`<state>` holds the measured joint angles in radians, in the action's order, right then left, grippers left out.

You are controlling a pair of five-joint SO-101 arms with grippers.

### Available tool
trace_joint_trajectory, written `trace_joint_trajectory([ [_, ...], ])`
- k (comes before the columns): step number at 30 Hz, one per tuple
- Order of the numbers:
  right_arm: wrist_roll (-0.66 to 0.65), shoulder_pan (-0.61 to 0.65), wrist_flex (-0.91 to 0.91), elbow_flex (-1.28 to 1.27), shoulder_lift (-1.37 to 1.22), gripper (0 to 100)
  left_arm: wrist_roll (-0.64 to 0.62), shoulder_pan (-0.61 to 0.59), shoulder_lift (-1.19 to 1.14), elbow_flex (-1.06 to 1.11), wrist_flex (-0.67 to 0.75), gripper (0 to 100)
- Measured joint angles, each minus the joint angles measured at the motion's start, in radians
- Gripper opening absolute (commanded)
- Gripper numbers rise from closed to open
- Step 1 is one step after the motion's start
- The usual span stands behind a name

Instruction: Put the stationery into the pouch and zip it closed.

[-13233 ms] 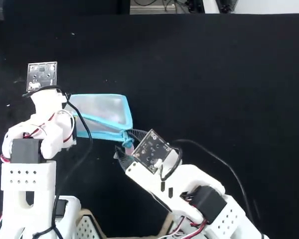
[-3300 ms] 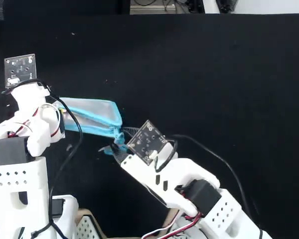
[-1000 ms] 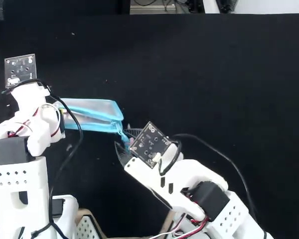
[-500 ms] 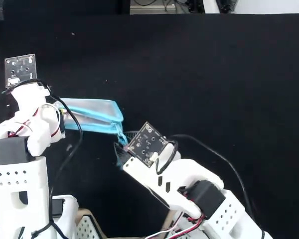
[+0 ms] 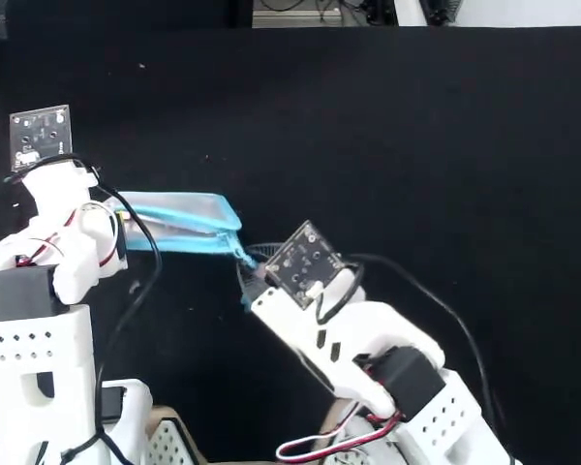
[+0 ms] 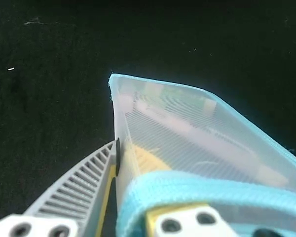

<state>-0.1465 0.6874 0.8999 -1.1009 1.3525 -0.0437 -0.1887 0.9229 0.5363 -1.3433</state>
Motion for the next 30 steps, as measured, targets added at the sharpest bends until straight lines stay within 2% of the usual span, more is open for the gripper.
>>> trace_joint_trajectory([
  [15,0.0,-0.009,0.051,0.083,-0.002,1.1,0.0,0.0,0.0,0.0,0.0,3],
  [20,-0.075,-0.008,0.1,0.16,-0.015,1.1,0.0,0.0,0.0,0.0,0.0,3],
  [28,-0.098,-0.008,0.235,0.451,-0.301,1.1,0.0,0.0,0.0,-0.028,-0.002,4],
  [30,-0.098,-0.011,0.247,0.537,-0.382,1.1,0.0,0.0,0.0,-0.029,-0.002,6],
])
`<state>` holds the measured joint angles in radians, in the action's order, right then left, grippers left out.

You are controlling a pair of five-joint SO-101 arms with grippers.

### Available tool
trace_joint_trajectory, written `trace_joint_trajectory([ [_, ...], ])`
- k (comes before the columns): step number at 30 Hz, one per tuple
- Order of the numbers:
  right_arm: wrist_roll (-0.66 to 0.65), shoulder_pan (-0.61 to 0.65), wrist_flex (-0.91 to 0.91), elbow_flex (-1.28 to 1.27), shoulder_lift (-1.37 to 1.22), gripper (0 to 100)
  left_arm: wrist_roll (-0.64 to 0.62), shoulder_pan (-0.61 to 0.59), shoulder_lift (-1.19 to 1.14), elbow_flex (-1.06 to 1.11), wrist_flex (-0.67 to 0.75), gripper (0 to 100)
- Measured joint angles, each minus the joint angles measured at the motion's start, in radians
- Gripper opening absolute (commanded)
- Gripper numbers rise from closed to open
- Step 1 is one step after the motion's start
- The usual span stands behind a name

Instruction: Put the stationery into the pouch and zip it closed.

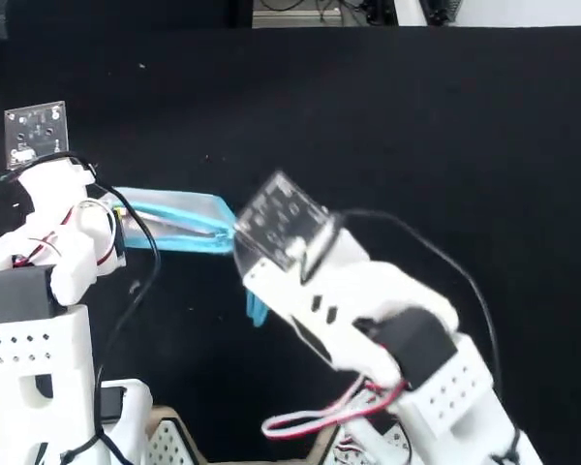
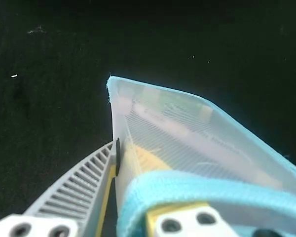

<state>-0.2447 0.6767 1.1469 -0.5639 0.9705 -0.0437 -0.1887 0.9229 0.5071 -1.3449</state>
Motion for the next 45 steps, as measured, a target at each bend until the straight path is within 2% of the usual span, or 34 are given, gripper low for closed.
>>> trace_joint_trajectory([
  [4,-0.023,0.0,0.04,0.158,-0.124,1.1,0.0,0.0,0.0,-0.003,0.0,18],
  [7,-0.025,-0.002,0.126,0.279,-0.215,1.1,0.0,-0.002,0.0,-0.034,0.0,22],
  [13,-0.031,-0.003,0.252,0.485,-0.365,1.1,0.0,-0.003,0.0,-0.153,0.0,23],
  [18,-0.031,-0.002,0.261,0.566,-0.433,1.1,0.0,-0.003,0.002,-0.281,0.002,23],
  [23,-0.031,-0.015,0.261,0.612,-0.46,1.1,0.0,-0.011,0.002,-0.305,0.002,23],
  [27,-0.054,-0.061,0.261,0.661,-0.506,1.1,0.003,-0.057,0.012,-0.347,-0.072,23],
  [30,-0.086,-0.078,0.261,0.726,-0.555,1.1,0.078,-0.054,0.055,-0.379,-0.175,23],
  [33,-0.086,-0.078,0.267,0.779,-0.603,1.1,0.178,0.021,0.092,-0.376,-0.253,23],
  [36,-0.086,-0.078,0.298,0.822,-0.624,1.1,0.265,0.089,0.115,-0.316,-0.272,23],
  [40,-0.094,-0.078,0.379,0.87,-0.628,1.1,0.324,0.103,0.143,-0.147,-0.18,23],
  [43,-0.098,-0.078,0.457,0.905,-0.624,1.1,0.318,0.107,0.163,0.026,-0.017,23],
  [45,-0.098,-0.078,0.489,0.908,-0.609,1.1,0.264,0.107,0.187,0.138,0.11,23],
])
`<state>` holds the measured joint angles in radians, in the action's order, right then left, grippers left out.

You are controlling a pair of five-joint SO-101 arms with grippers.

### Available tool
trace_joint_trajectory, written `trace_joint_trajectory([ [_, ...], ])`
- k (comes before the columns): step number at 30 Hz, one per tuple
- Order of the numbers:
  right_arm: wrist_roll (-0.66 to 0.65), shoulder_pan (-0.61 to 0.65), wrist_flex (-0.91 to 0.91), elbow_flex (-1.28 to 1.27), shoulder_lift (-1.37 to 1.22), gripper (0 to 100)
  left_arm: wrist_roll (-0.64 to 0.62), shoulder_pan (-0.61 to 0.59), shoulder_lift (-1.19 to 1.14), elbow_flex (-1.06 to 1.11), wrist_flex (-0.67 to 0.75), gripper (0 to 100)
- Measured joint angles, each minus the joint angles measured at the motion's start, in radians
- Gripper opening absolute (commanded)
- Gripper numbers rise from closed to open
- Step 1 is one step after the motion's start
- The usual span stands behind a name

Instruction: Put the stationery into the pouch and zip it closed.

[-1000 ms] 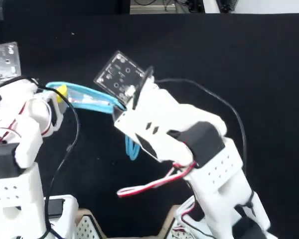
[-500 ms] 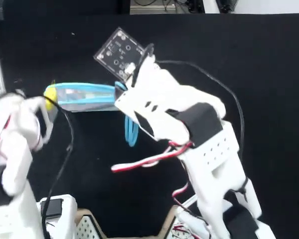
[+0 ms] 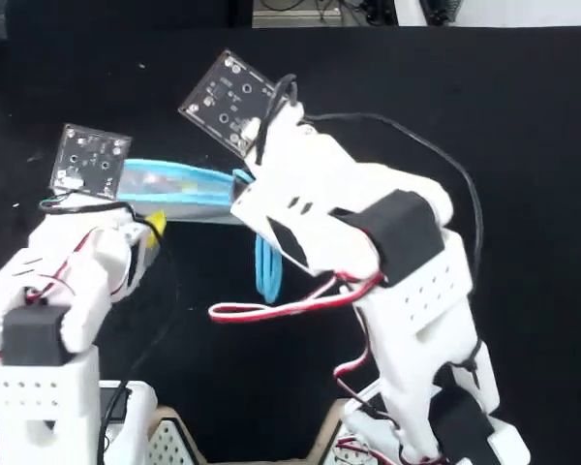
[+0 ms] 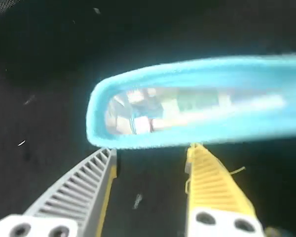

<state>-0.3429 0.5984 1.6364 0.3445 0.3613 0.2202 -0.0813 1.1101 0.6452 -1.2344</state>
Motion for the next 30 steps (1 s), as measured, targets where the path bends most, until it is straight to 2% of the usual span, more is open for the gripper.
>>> trace_joint_trajectory([
  [7,0.0,0.025,0.058,0.006,0.012,1.1,-0.216,0.002,0.11,0.269,0.407,23],
  [11,-0.011,0.115,0.083,0.008,0.012,1.1,-0.253,0.0,0.157,0.348,0.586,23],
  [15,-0.018,0.198,0.092,0.008,0.012,1.1,-0.258,0.005,0.166,0.393,0.667,23],
  [18,-0.018,0.206,0.092,0.015,0.012,1.1,-0.258,0.005,0.175,0.397,0.655,23],
  [21,-0.018,0.207,0.089,0.015,0.012,1.1,-0.258,0.005,0.189,0.385,0.574,23],
  [25,-0.02,0.207,0.051,0.015,0.012,1.1,-0.258,0.005,0.25,0.31,0.341,23],
  [30,-0.089,0.207,0.041,0.015,0.012,1.1,-0.259,0.012,0.402,0.242,0.057,23],
])
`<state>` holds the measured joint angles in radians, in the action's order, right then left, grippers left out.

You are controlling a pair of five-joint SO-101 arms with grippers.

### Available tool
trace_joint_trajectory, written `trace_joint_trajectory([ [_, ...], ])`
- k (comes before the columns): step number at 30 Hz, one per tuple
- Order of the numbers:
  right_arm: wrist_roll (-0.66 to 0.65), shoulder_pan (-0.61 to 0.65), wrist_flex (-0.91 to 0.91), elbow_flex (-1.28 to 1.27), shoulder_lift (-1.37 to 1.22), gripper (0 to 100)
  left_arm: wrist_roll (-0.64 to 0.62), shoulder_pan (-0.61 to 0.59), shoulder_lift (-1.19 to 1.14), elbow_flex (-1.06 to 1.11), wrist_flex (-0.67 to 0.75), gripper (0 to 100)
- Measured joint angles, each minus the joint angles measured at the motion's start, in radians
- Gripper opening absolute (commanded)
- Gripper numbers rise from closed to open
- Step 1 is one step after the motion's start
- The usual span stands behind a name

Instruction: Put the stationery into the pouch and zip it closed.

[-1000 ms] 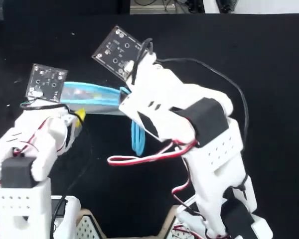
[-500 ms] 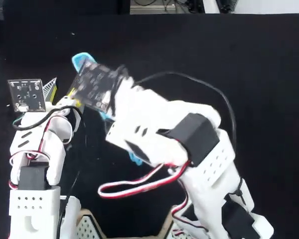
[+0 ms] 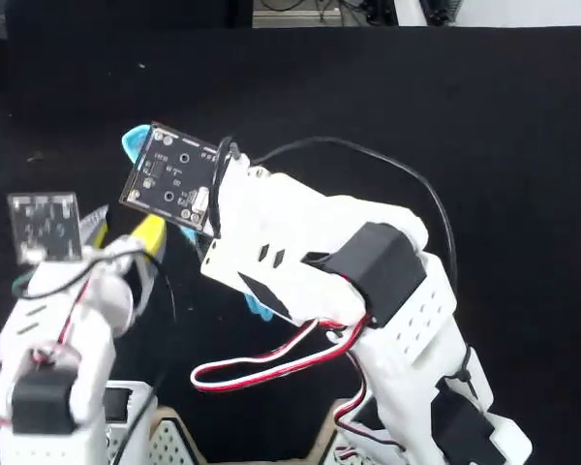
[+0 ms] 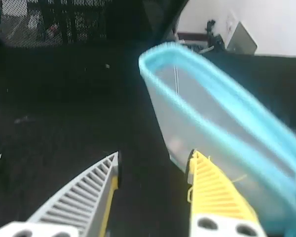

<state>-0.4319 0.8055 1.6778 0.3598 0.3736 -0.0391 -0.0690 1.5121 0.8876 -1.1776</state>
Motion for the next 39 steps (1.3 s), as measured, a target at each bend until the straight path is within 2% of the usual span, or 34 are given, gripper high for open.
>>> trace_joint_trajectory([
  [4,-0.014,-0.028,-0.025,0.0,0.0,1.1,0.0,0.048,0.137,0.002,-0.1,29],
  [8,-0.014,-0.069,-0.044,0.0,0.0,1.1,0.0,0.21,0.282,0.058,-0.157,29],
  [12,-0.014,-0.08,-0.044,0.0,0.0,1.1,0.0,0.384,0.299,0.123,-0.137,29],
  [17,-0.014,-0.08,-0.044,0.0,0.0,1.1,0.002,0.405,0.259,0.183,-0.02,29],
  [20,-0.014,-0.08,-0.044,0.0,0.0,1.1,0.031,0.39,0.238,0.216,0.043,29],
  [27,-0.014,-0.081,-0.044,0.0,0.0,1.1,0.075,0.221,0.221,0.35,0.255,29],
  [39,-0.014,-0.084,-0.044,0.0,0.0,1.1,0.083,0.038,0.219,0.359,0.265,29],
])
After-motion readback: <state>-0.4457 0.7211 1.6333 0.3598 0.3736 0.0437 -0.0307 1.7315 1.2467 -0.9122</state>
